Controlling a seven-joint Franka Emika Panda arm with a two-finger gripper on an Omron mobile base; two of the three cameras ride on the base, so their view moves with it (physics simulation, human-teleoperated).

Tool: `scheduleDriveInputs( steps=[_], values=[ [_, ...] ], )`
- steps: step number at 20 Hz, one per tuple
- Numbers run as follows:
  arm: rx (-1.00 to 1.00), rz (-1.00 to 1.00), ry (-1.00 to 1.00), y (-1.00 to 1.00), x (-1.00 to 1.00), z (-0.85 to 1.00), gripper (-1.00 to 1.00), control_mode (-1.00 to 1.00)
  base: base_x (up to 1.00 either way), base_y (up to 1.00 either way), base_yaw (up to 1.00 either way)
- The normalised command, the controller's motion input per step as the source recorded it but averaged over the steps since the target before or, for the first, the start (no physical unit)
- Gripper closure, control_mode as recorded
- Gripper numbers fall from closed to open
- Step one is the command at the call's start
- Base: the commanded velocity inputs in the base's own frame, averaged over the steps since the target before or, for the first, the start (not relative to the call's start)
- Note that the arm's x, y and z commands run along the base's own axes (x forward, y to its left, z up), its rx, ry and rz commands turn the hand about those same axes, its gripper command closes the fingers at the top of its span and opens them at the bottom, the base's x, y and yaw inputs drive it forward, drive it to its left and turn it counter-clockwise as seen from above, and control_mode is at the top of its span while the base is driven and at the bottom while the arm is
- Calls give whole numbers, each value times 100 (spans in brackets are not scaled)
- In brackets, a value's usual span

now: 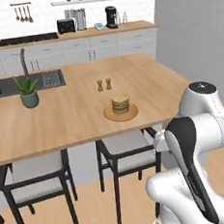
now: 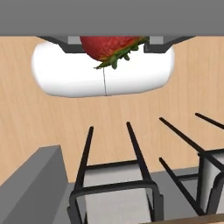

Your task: Take the strawberry from the fridge and place it on top of the pancake, located on the dining counter.

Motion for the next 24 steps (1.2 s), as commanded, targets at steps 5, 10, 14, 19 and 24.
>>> scheduleDriveInputs(
  steps=[5, 10, 14, 19, 24],
  values=[
    [0, 0, 0, 0, 0, 0, 100, 100, 46, -18, -17],
    [0, 0, 0, 0, 0, 0, 100, 100, 60, 22, -20],
    [0, 0, 0, 0, 0, 0, 100, 100, 48, 47, -1],
    [0, 0, 0, 0, 0, 0, 100, 100, 32, 49, 1],
    [0, 0, 0, 0, 0, 0, 100, 100, 45, 9, 0]
  ],
)
